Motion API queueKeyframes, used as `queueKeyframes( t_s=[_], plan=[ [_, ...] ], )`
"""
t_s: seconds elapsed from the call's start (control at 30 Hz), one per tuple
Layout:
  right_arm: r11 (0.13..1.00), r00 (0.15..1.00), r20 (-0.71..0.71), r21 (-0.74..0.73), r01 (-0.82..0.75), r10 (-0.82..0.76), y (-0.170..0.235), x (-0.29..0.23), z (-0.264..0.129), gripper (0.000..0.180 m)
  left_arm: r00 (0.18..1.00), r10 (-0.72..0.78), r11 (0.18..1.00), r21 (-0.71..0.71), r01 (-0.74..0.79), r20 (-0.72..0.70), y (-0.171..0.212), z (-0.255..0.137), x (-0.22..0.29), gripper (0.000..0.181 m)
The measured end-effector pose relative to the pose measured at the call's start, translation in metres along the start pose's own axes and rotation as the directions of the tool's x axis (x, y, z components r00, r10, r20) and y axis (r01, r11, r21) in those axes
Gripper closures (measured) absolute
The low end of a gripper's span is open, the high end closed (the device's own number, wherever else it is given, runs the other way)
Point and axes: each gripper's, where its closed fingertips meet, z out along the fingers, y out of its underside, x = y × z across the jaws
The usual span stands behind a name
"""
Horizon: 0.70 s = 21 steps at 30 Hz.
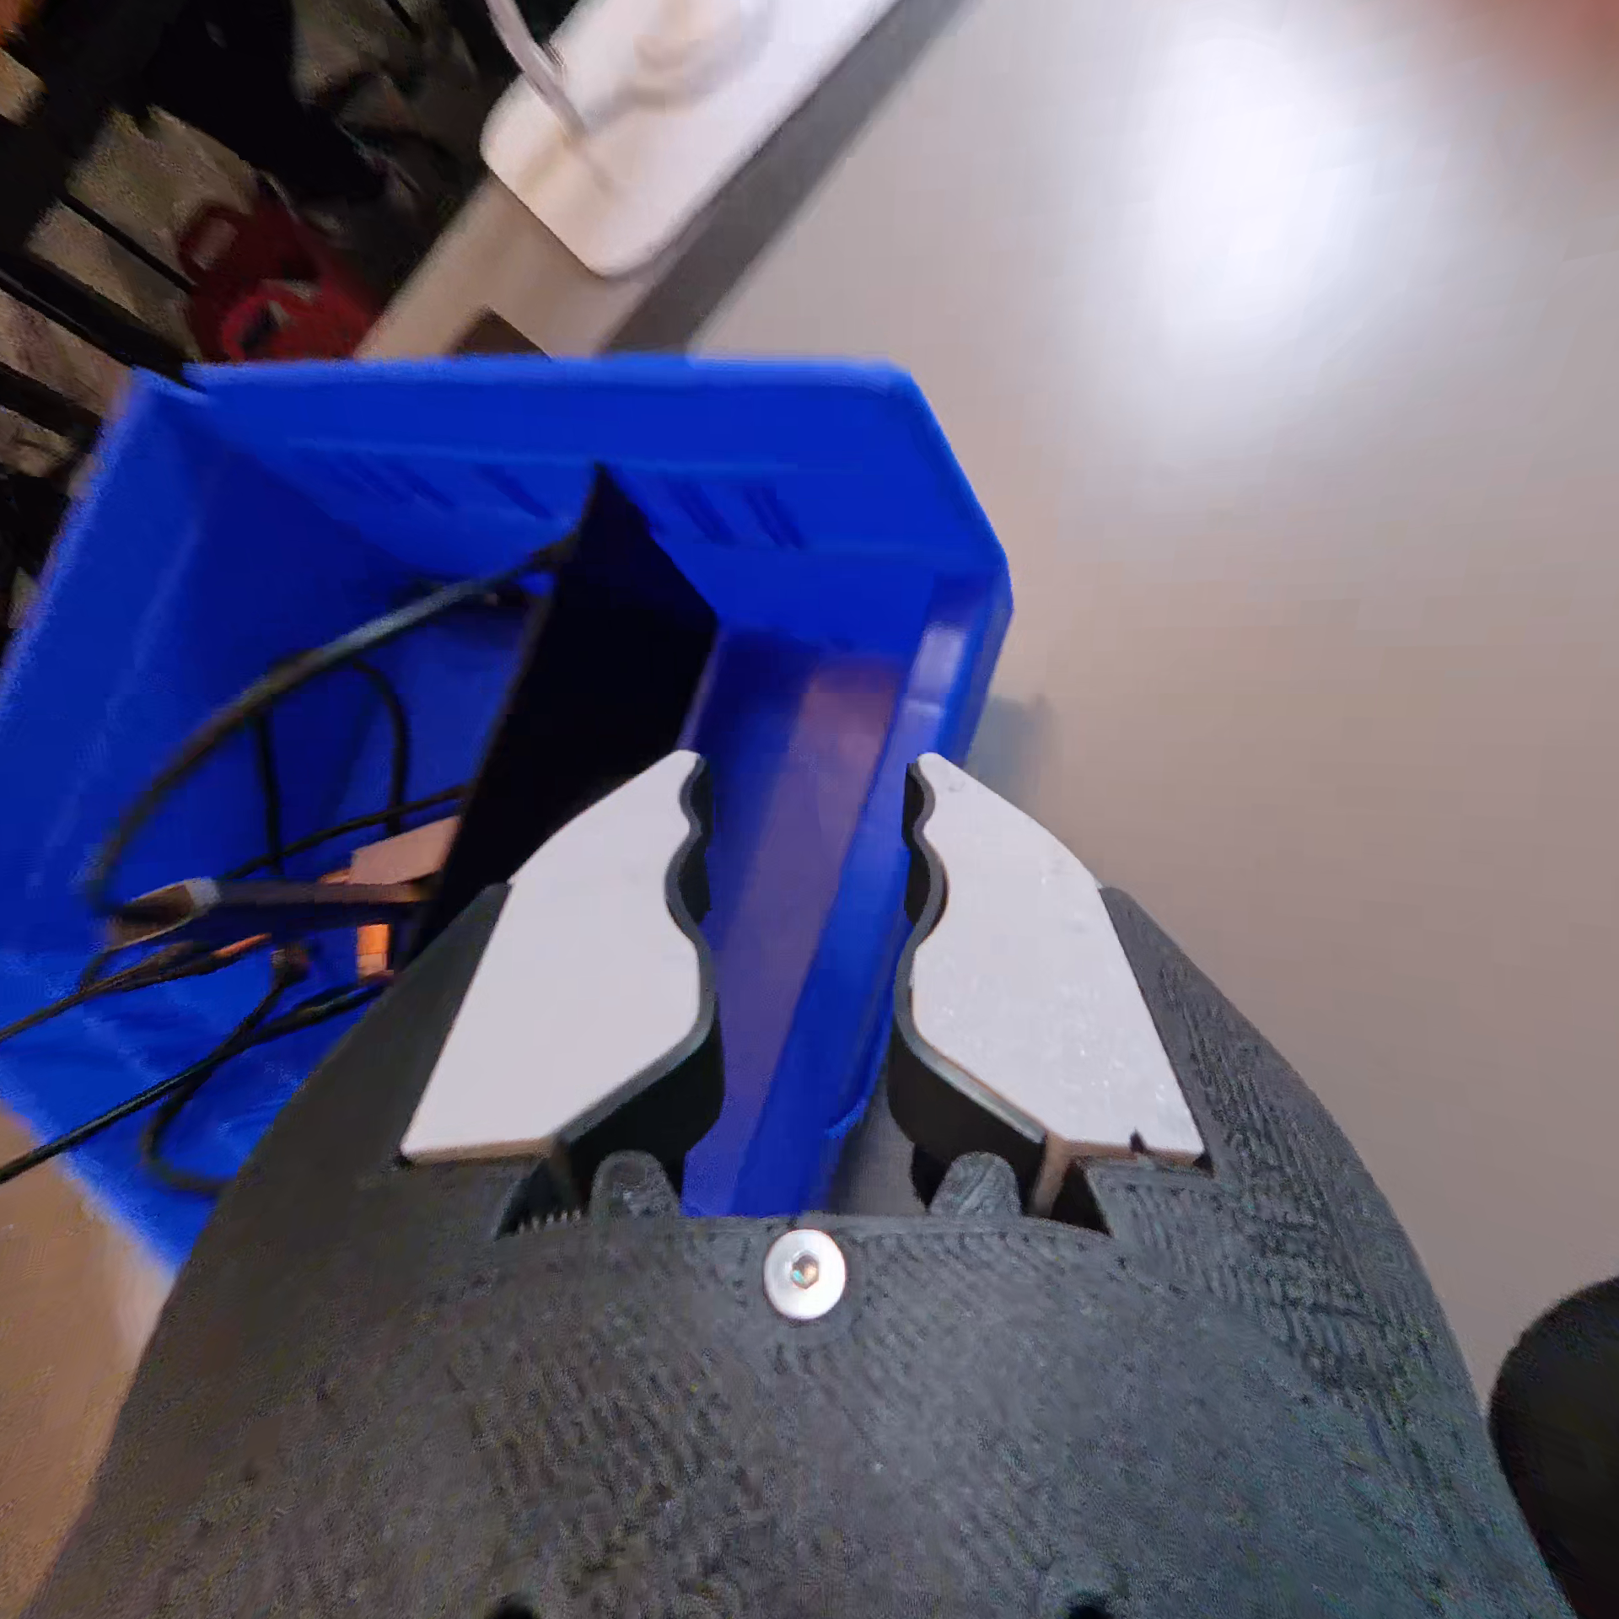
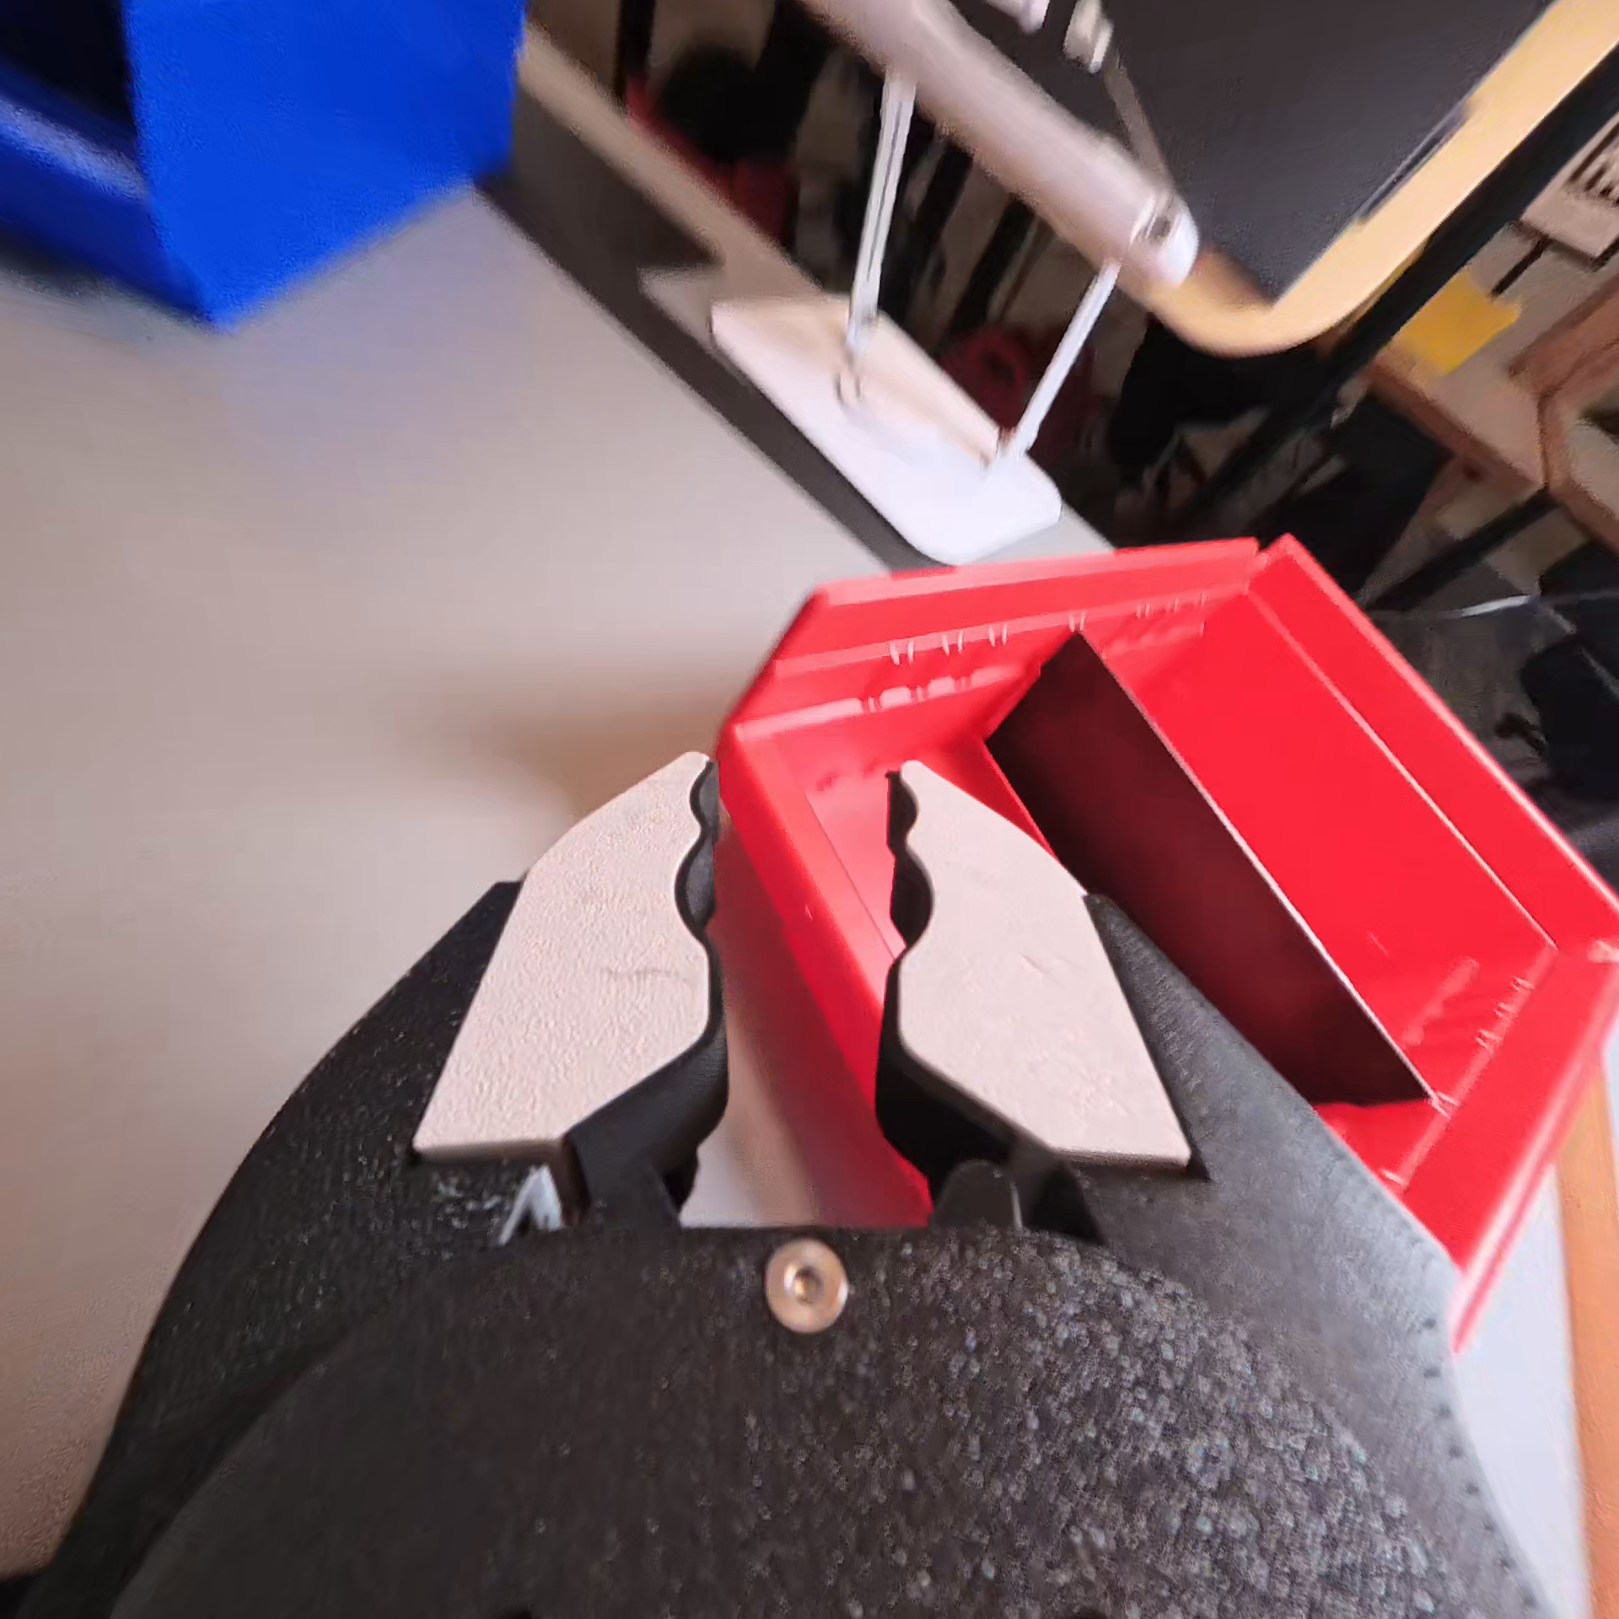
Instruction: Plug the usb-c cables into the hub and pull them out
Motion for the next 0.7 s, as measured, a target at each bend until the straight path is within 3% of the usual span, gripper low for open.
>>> queueKeyframes(
  t_s=[0.13,0.23,0.47,0.6,0.7],
  plan=[
    [0.970,0.994,0.020,0.217,-0.107,0.105,-0.031,-0.014,-0.008,0.146,0.972,-0.193,0.975,0.135,0.175,0.133,-0.020,-0.047,-0.065,0.142],
    [0.954,0.993,0.038,0.278,-0.115,0.109,-0.031,-0.026,-0.004,0.148,0.947,-0.256,0.965,0.110,0.238,0.195,-0.011,-0.057,-0.111,0.139],
    [0.947,0.977,0.125,0.252,-0.198,0.171,-0.015,-0.046,0.010,0.149,0.985,-0.082,0.953,-0.278,0.122,0.151,0.043,-0.013,-0.146,0.131],
    [0.946,0.974,0.137,0.244,-0.211,0.182,-0.014,-0.047,0.013,0.150,0.992,-0.058,0.939,-0.331,0.093,0.113,0.046,0.008,-0.140,0.138],
    [0.948,0.972,0.145,0.234,-0.218,0.187,-0.011,-0.049,0.012,0.151,0.988,0.041,0.931,-0.365,0.015,0.146,0.047,0.016,-0.142,0.156]
  ],
)
